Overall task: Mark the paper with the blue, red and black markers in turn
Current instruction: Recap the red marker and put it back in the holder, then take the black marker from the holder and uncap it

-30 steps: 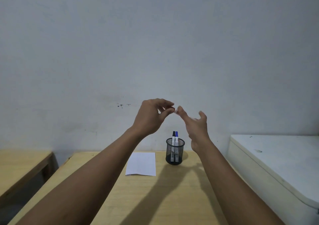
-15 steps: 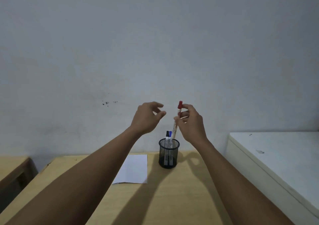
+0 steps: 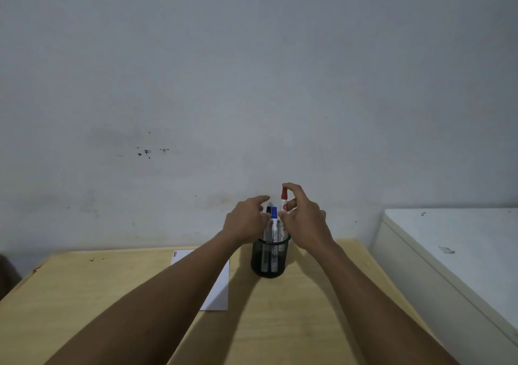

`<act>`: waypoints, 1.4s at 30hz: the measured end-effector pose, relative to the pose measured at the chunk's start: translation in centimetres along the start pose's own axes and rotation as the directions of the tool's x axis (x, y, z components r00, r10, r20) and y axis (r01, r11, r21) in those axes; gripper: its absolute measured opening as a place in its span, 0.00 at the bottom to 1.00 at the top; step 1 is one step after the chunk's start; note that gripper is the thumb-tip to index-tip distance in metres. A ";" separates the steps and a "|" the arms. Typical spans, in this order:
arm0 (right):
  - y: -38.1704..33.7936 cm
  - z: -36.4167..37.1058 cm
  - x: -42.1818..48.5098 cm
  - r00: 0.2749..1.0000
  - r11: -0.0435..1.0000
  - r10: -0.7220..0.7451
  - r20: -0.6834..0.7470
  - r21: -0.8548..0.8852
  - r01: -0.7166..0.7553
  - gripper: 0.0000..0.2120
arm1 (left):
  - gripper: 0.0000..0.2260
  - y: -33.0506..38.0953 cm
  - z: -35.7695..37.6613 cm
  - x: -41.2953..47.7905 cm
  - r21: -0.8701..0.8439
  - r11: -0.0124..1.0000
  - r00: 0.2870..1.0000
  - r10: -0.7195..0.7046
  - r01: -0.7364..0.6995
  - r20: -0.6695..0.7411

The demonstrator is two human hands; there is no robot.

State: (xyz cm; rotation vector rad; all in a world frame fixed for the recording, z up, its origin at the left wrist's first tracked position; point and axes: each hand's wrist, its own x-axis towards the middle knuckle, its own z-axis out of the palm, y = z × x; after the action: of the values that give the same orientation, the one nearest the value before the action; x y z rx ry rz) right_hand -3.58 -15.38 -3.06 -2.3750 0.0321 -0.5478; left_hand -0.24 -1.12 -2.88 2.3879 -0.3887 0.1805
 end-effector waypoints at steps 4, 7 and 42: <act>0.6 0.7 -0.2 0.999 0.998 -0.016 0.041 -0.052 0.019 0.25 | 0.22 -0.7 0.4 0.6 0.005 1.000 0.999 0.018 -0.018 0.042; 1.0 1.3 -0.2 0.999 0.998 -0.006 0.043 -0.061 0.008 0.25 | 0.20 -0.8 0.6 0.7 0.001 1.000 0.999 0.006 -0.006 0.037; -16.1 -6.5 -7.2 0.966 0.222 -0.048 0.253 0.946 -0.237 0.04 | 0.11 3.9 -18.2 -13.3 -0.597 0.774 0.952 0.025 -0.213 -0.306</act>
State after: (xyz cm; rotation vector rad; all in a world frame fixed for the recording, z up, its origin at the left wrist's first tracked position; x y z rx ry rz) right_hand -14.67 -5.95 8.84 -1.0889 -0.2217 -0.0946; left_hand -14.51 11.32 10.00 1.6445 -0.3914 0.3826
